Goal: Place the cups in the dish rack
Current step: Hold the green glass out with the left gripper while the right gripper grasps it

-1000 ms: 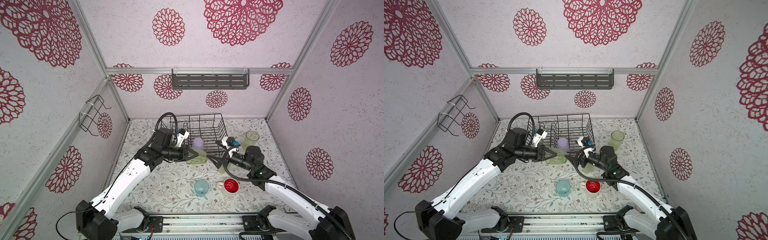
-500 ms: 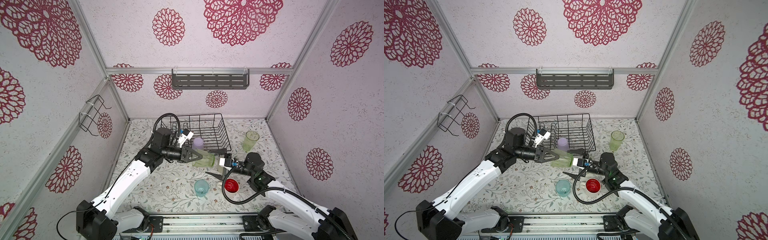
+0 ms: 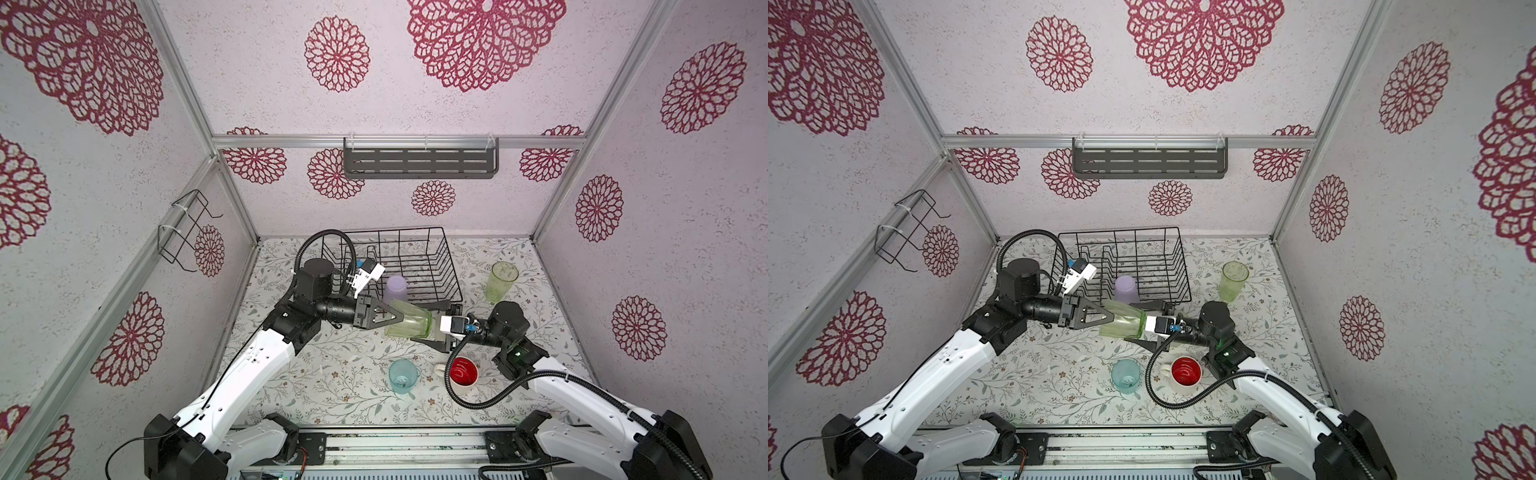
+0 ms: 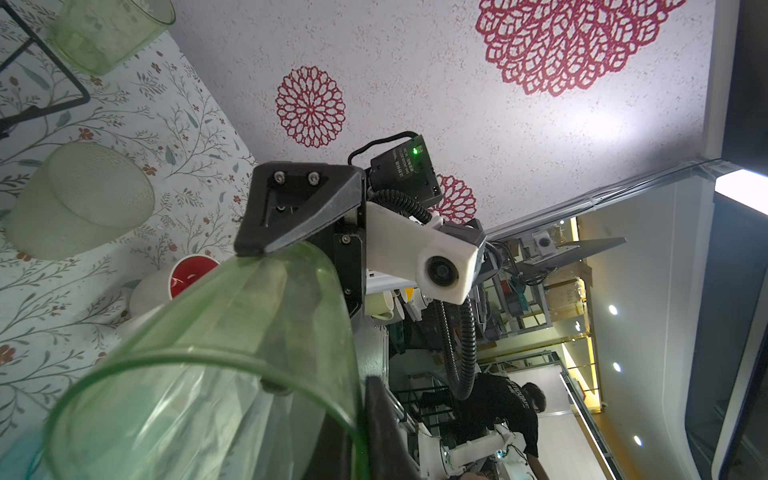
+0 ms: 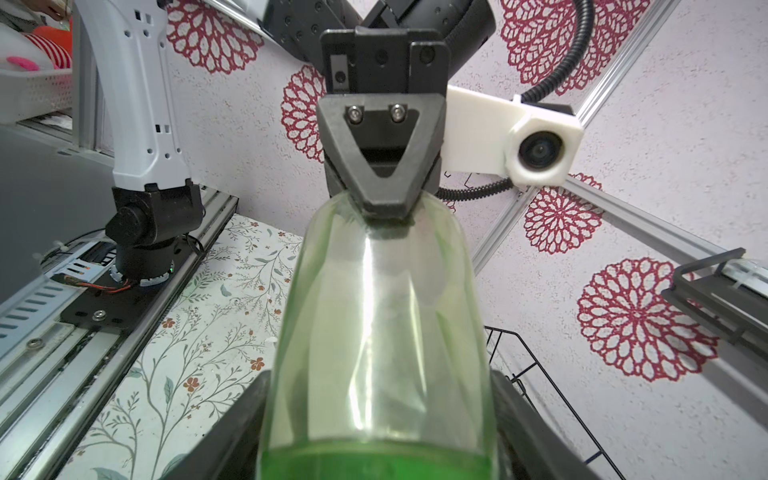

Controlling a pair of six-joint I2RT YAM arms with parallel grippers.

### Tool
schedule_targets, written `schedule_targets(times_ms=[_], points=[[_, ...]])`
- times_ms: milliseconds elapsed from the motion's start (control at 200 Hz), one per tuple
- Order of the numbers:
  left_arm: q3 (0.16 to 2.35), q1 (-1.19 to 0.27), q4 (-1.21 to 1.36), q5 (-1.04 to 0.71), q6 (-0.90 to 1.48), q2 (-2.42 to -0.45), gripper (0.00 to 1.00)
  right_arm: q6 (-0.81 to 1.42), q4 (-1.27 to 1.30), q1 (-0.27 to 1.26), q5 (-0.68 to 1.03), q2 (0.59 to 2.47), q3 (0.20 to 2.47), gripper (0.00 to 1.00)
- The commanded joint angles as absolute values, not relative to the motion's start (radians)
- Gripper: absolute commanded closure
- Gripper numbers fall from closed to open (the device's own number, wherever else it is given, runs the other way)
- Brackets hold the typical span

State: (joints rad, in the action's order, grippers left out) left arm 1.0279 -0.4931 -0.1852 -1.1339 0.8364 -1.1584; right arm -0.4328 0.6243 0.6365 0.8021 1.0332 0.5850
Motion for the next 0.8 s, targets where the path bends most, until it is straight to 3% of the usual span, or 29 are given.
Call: schedule_targets(times_ms=[0, 160, 230, 440, 591, 796], points=[[1.008, -0.487, -0.081, -1.159, 0.835, -1.118, 0.93, -0.402, 0.687, 0.642, 0.848, 1.040, 0.607, 0.32], [1.006, -0.486, -0.080, -1.161, 0.835, -1.106, 0.94, -0.340, 0.743, 0.643, 0.835, 1.062, 0.611, 0.21], [1.004, -0.487, -0.063, -1.166, 0.842, -1.116, 0.95, -0.331, 0.745, 0.643, 0.867, 1.075, 0.625, 0.02], [0.986, -0.515, 0.072, -1.167, 0.923, -1.153, 0.95, -0.262, 0.845, 0.644, 0.850, 1.111, 0.628, 0.01], [0.997, -0.534, 0.077, -1.163, 0.930, -1.190, 0.94, 0.090, 1.127, 0.643, 0.663, 1.124, 0.580, 0.01], [1.010, -0.538, 0.101, -1.155, 0.951, -1.216, 0.93, -0.003, 0.940, 0.643, 0.777, 1.093, 0.632, 0.01]])
